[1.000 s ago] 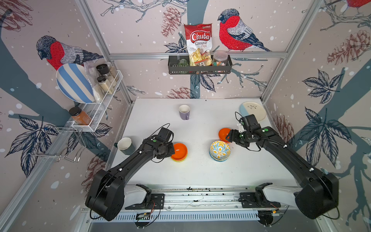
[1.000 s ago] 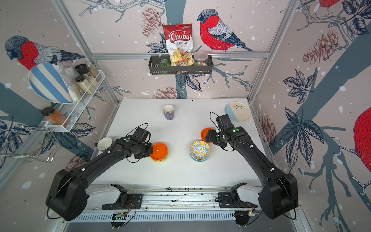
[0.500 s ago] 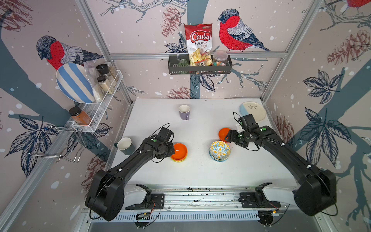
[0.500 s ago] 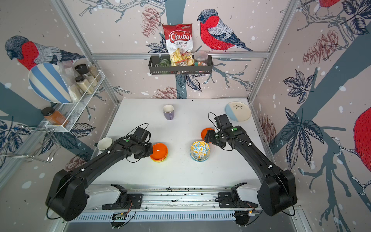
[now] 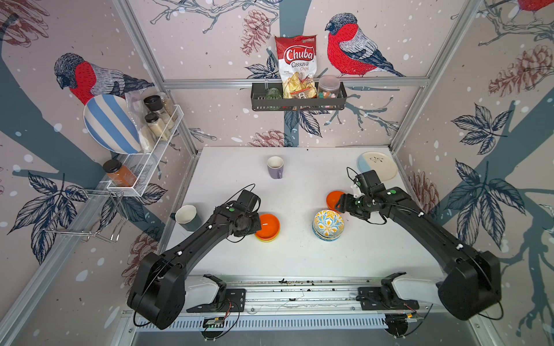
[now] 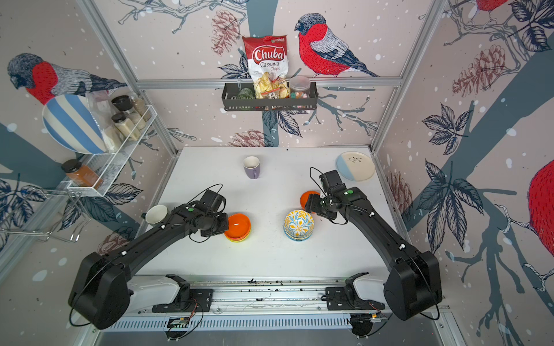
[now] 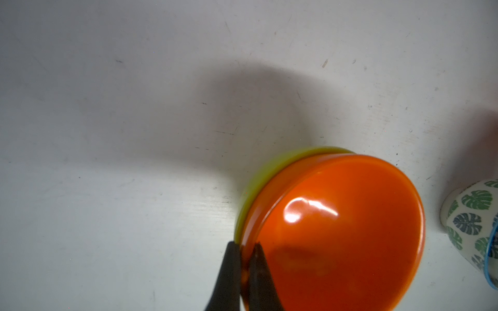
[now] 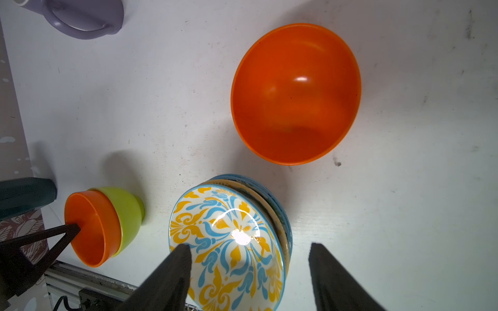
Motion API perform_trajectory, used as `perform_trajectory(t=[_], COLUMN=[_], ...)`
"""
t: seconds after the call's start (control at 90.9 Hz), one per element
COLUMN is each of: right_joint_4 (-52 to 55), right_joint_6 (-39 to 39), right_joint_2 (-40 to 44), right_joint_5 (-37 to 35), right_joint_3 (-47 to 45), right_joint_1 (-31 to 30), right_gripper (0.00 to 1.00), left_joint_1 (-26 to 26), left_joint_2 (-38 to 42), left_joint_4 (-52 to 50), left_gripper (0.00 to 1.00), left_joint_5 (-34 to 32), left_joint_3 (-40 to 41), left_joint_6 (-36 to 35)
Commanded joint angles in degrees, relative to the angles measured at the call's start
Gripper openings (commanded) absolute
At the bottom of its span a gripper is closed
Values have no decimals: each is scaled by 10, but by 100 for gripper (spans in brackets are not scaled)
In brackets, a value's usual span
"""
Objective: Stack the bowls
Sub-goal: Place the bowl on the bowl.
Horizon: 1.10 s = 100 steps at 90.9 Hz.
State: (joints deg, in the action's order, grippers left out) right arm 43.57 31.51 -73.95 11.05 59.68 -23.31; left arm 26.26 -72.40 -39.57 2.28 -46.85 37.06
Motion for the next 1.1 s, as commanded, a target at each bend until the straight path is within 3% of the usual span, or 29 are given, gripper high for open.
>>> perform_trajectory(t=[0.0, 0.198, 0.396, 0.484, 0.594, 1.089], right_joint_4=[0, 1, 2, 1, 3, 47], right_joint_6=[-3, -4, -4, -4, -3, 11], right_joint_2=[0, -2, -1, -2, -4, -60], right_joint_5=[-2, -1, -3, -5, -9, -65], right_joint_3=[3, 4, 4, 4, 8, 78], right_joint_1=[-1, -2, -2, -2, 0, 91], right_gripper=[71, 71, 71, 71, 71, 66], left_joint_1=[2, 2, 2, 3, 2, 1], left_joint_2=[0, -3, -2, 0, 10, 96], left_joint_4=[-10, -13, -15, -17, -26, -83], left_gripper=[0, 4, 29, 50, 66, 67], left_joint_5=[-10, -11, -13, -14, -20, -12], left_joint_3=[-5, -6, -8, -10, -19, -54], left_joint_6=[-3, -2, -2, -1, -1, -13])
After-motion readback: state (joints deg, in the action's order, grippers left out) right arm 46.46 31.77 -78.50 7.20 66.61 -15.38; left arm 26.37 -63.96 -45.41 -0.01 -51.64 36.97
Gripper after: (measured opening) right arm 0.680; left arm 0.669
